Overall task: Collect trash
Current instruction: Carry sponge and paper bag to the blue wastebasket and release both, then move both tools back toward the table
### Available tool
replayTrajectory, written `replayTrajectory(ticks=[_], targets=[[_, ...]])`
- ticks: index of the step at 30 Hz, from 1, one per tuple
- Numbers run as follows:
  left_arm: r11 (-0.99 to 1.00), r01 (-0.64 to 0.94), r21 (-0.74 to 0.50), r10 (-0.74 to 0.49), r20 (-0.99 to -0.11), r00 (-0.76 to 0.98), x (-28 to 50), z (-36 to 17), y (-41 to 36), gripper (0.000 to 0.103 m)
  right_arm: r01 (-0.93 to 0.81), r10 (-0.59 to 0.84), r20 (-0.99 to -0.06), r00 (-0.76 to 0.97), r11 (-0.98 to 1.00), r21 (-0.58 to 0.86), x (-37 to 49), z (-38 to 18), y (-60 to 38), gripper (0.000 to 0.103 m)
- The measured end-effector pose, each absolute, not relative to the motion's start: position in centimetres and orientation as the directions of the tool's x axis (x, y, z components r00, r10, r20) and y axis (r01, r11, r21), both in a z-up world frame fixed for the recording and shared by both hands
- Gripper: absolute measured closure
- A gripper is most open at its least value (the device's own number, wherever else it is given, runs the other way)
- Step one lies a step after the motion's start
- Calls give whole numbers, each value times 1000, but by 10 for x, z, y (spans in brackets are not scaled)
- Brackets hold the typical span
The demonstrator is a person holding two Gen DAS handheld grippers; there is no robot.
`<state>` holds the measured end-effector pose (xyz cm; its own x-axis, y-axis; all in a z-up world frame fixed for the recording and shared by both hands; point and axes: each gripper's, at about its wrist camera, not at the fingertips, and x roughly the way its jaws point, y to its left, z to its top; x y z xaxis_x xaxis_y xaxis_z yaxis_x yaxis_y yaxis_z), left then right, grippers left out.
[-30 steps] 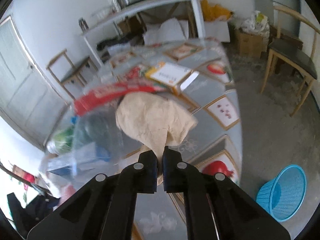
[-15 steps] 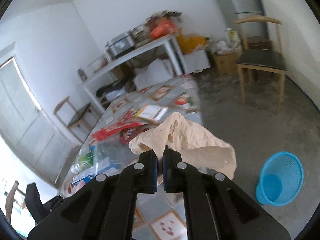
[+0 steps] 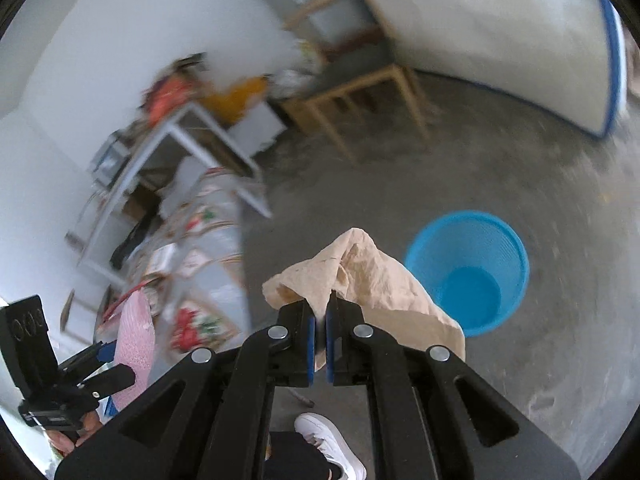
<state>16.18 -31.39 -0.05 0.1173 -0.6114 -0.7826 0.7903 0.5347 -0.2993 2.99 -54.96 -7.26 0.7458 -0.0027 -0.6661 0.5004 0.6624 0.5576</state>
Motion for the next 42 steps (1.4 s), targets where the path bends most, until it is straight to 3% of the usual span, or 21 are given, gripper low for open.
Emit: replayTrajectory(ticks=[6,16,18,19,20,32,37,42], targets=[[530,784,-322,-546,-837,26,192,-55,-424,27,613,-1,-731,682,547,570,51,-140,-616,99],[485,821,-301,-483,-875,-36,208,-129,-536,26,709,-49,-774,631,440,551,86,-200,-695,97],[499,820,-280,-472,-881,-14,208,-141,-548,20,735,-24,-796,604,402,546,90,-220,-706,82],[503,824,-262,-464,-886,1,207,-145,-552,18,749,-20,-806,591,386,539,91,-227,-711,65],[503,832,-235,-450,-893,20,206,-149,-557,18,767,-27,-819,573,368,525,90,-236,-714,57],[518,803,-296,-507,-862,10,206,-133,-519,17,767,-71,-808,585,371,523,57,-234,-700,54],[470,826,-313,-585,-811,25,194,-89,-472,17,738,-81,-804,590,459,495,46,-210,-673,53],[426,835,-348,-693,-719,54,169,-36,-395,17,681,-105,-811,575,610,404,42,-176,-622,43]])
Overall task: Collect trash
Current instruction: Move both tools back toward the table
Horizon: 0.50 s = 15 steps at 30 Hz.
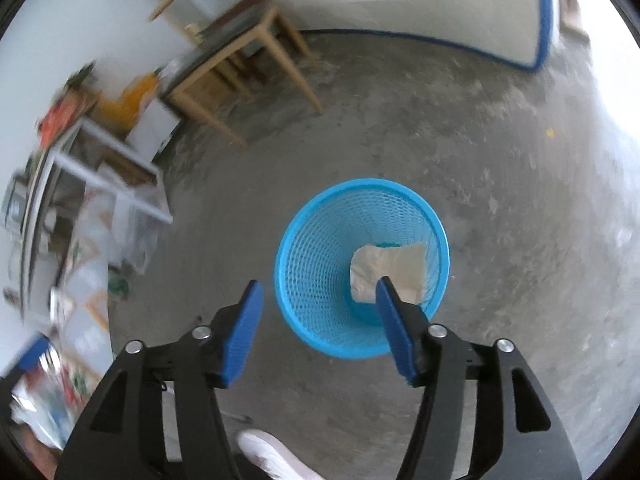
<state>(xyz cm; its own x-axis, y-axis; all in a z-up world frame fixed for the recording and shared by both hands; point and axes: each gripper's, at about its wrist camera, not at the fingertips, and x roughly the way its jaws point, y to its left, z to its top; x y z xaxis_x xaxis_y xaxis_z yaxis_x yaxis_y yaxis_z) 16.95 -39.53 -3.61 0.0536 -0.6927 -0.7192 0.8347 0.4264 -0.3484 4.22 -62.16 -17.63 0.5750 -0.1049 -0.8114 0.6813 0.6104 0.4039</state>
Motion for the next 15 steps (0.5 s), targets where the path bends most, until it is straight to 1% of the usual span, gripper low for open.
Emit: replayTrajectory(ticks=[4,7,9,10,13,15], targets=[[449,835,-318,-731,-668,139,147,-14,-326,16,601,-89,-801,592,710,366,49,-144,-583,40],[489,818,-304,-747,-630,212,135,-5,-264,16,518,-81,-766,638,781,349,62,-107,-551,34],[525,803,-281,-741,-615,270,130,0,-224,16,430,-45,-724,689,829,357,76,-77,-521,31],[552,787,-276,-735,-607,302,128,1,-202,16,390,-18,-705,709,843,370,82,-66,-509,30],[640,711,-291,-707,-584,398,130,1,-139,16,224,128,-632,764,866,446,109,-36,-458,29],[710,626,-322,-671,-578,464,133,-5,-91,16,100,263,-585,767,852,514,135,-21,-418,29]])
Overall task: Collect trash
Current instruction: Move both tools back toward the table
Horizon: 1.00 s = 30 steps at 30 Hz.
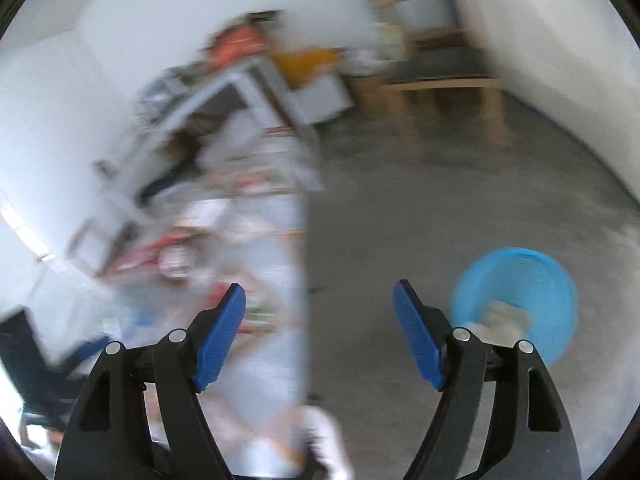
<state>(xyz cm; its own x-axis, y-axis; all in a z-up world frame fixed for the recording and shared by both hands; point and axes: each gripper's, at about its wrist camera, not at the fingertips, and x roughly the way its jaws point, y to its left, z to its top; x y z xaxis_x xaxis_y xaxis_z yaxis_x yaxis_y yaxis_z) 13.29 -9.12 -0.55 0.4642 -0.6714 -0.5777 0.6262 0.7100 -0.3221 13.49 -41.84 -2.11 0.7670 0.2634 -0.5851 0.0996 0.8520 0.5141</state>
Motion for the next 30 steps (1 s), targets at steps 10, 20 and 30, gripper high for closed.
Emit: replayTrajectory(ticks=[10,20,30], targets=[[849,327,-415,-521,-552,651,129,-32,68,16,-39,706,-439,556,550,834,300,-30,-258,29],[867,222,-445,-443,-486,753,136,-40,148,17,238,706,-501,501,445,864,376,-80,-213,34],[837,240,-492,-486,-464,741,151,-42,156,29,325,748,-461,478,337,884,390,-98,-207,52]])
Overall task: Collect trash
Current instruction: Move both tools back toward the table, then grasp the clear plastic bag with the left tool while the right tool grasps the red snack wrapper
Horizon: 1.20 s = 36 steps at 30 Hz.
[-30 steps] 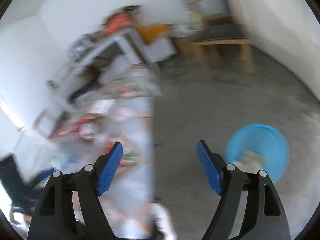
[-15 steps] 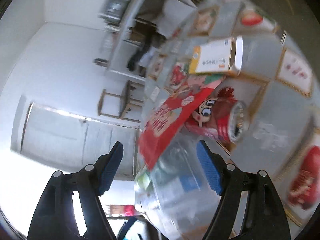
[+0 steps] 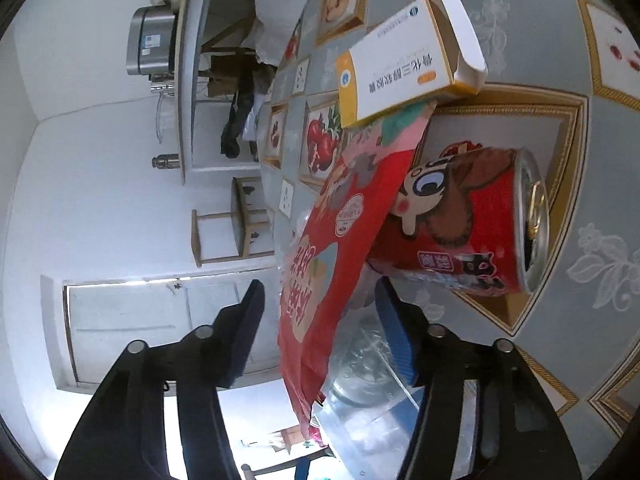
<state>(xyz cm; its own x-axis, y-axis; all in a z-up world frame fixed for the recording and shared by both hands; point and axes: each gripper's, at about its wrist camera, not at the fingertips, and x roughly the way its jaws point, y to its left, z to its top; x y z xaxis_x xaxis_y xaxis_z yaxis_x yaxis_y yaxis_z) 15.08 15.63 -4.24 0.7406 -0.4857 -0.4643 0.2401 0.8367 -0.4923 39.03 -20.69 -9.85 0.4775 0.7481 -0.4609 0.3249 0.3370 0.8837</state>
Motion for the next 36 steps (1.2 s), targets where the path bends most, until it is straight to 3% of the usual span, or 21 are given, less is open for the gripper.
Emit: replayTrajectory(ticks=[3,5,8,13,18,22,26,31,33,36], targets=[[822,247,-513,-507,-465,726,157,-37,159,36,337,755,-454,473,321,885,398,-103,-205,67],[803,254,-539,-531,-456,714,167,-27,168,39,335,773,-425,471,290,897,399,-106,-205,88],[747,239,-620,-592,-458,663,199,-10,187,39,306,796,-374,475,249,919,400,-107,-207,97],[626,107,-773,-697,-493,521,273,-16,206,39,269,815,-292,501,174,947,386,-110,-220,99],[638,-69,-767,-678,-602,422,358,-42,203,37,264,820,-268,506,148,953,373,-120,-230,99],[600,-221,-769,-705,-639,309,421,-80,194,37,258,823,-264,503,149,955,369,-124,-234,99],[607,-261,-751,-698,-661,277,456,-98,178,38,240,830,-254,497,150,959,373,-123,-234,99],[583,-310,-751,-708,-657,259,472,-113,167,59,219,840,-242,485,152,964,375,-123,-236,99],[571,-319,-757,-717,-649,256,474,-118,163,74,211,844,-231,484,143,967,376,-124,-237,99],[550,-328,-768,-731,-633,255,476,-124,161,84,205,848,-217,484,131,970,377,-125,-237,99]])
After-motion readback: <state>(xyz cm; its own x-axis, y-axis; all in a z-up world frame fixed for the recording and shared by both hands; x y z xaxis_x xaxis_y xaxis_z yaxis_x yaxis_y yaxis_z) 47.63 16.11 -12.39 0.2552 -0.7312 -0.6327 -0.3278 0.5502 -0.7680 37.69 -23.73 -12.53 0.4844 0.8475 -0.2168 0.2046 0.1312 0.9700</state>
